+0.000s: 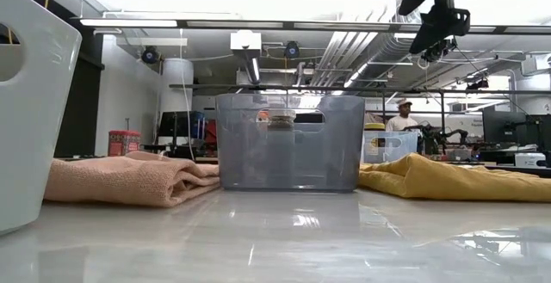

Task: Sort spices by type
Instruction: Put the yellow seasoning bottle into the transparent bin

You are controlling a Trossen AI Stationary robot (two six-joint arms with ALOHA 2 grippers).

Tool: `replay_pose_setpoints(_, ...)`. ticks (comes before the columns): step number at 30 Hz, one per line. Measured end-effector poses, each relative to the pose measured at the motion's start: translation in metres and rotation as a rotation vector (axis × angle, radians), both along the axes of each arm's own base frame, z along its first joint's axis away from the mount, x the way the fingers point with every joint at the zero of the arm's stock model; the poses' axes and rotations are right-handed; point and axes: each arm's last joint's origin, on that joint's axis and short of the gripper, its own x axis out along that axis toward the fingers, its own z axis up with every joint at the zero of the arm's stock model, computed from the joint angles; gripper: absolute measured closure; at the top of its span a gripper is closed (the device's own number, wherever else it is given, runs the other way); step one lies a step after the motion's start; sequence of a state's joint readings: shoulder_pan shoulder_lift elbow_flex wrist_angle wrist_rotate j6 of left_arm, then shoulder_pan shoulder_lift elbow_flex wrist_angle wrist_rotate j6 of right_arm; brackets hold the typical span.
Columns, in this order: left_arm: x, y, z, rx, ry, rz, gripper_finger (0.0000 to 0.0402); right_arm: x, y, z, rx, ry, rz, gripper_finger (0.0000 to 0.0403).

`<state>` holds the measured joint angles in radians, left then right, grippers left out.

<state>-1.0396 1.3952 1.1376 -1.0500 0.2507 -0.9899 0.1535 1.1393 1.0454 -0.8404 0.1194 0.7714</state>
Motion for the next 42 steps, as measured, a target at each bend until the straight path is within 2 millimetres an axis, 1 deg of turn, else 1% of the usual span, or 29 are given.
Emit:
replay_pose_setpoints(2,0.001,0.001,0.000,0.005,0.014,0.048,0.0046,0.000,0.000,0.000,-0.009,0.001,0.012,0.0050)
replay_pose_setpoints(4,0.002,0.000,0.001,-0.001,0.019,0.099,0.0041,0.000,0.000,0.000,-0.015,0.001,0.020,0.0050)
replay_pose_setpoints(12,-0.006,-0.017,0.005,-0.077,-0.093,0.143,0.0041,0.000,0.000,0.000,-0.028,0.001,0.022,0.0050)
replay_pose_setpoints(15,-0.010,-0.015,0.003,-0.039,-0.086,0.116,0.0041,0.000,0.000,0.000,-0.028,0.001,0.022,0.0050)
replay_pose_setpoints(18,-0.012,-0.012,0.003,-0.006,-0.057,0.142,0.0041,0.000,0.000,0.000,-0.031,0.001,0.021,0.0050)
replay_pose_setpoints(20,-0.013,-0.009,0.002,0.022,-0.052,0.124,0.0041,0.000,0.000,0.000,-0.031,0.001,0.021,0.0050)
replay_pose_setpoints(24,-0.015,-0.007,-0.006,0.128,-0.053,0.090,0.0041,0.000,-0.001,0.000,-0.041,-0.001,0.014,0.0050)
replay_pose_setpoints(29,-0.014,-0.010,-0.012,0.163,-0.071,0.048,0.0041,0.000,-0.001,0.000,-0.045,-0.001,0.011,0.0050)
replay_pose_setpoints(35,-0.017,-0.018,-0.022,0.214,-0.087,0.000,0.0041,0.000,-0.001,0.000,-0.045,-0.001,0.010,0.0050)
replay_pose_setpoints(42,-0.020,-0.029,-0.039,0.271,-0.058,-0.037,0.0041,0.000,-0.001,0.000,-0.045,-0.001,0.010,0.0050)
